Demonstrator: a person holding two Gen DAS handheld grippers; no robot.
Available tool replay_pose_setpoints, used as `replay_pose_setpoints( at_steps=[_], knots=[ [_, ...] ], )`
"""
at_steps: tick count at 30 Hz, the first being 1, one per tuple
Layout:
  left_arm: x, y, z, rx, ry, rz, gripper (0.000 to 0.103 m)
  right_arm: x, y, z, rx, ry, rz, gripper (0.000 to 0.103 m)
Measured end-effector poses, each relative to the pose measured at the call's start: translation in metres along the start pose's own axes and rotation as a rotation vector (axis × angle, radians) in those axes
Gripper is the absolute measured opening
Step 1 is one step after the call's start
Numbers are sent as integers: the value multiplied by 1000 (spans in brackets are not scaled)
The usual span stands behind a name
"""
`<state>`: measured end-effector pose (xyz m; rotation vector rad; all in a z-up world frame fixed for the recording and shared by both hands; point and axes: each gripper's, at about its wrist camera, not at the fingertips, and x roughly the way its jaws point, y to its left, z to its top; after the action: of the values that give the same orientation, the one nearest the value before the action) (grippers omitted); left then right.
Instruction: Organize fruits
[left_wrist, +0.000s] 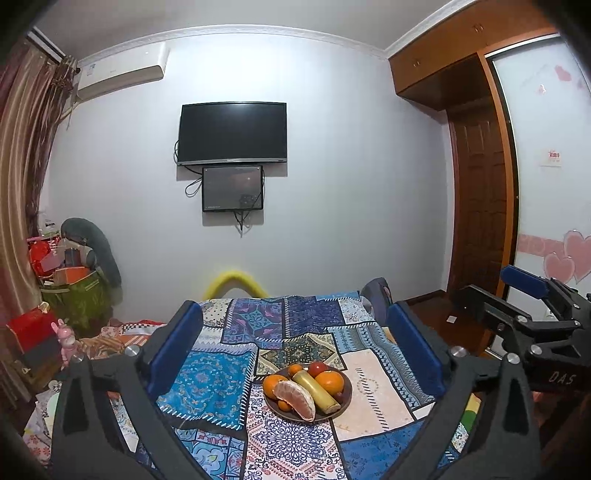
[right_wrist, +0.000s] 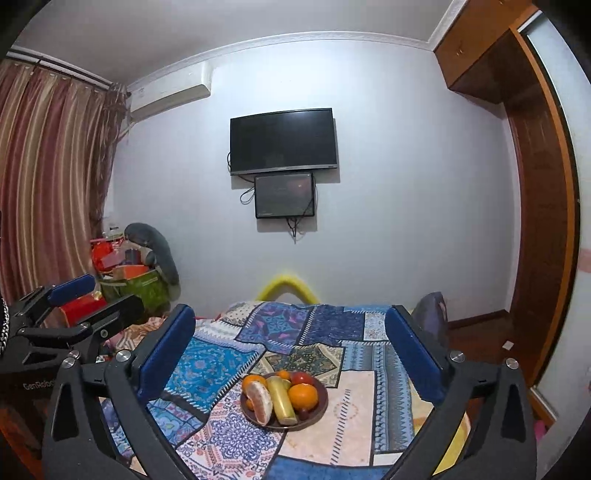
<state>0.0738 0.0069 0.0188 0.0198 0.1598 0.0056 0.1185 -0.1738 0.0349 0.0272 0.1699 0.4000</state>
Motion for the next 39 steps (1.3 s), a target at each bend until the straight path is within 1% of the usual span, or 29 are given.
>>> replay_pose_setpoints(
  at_steps=[9, 30, 39],
  knots=[
    [-2, 2, -2, -1, 1, 8, 103, -4, 2, -3, -9, 5, 3, 103],
    [-3, 2, -2, -16, 0, -2, 103, -8, 2, -1, -9, 2, 4, 103],
    [-3, 2, -5, -21, 1, -20, 103, -10, 0, 0, -7, -4, 10, 103]
  ],
)
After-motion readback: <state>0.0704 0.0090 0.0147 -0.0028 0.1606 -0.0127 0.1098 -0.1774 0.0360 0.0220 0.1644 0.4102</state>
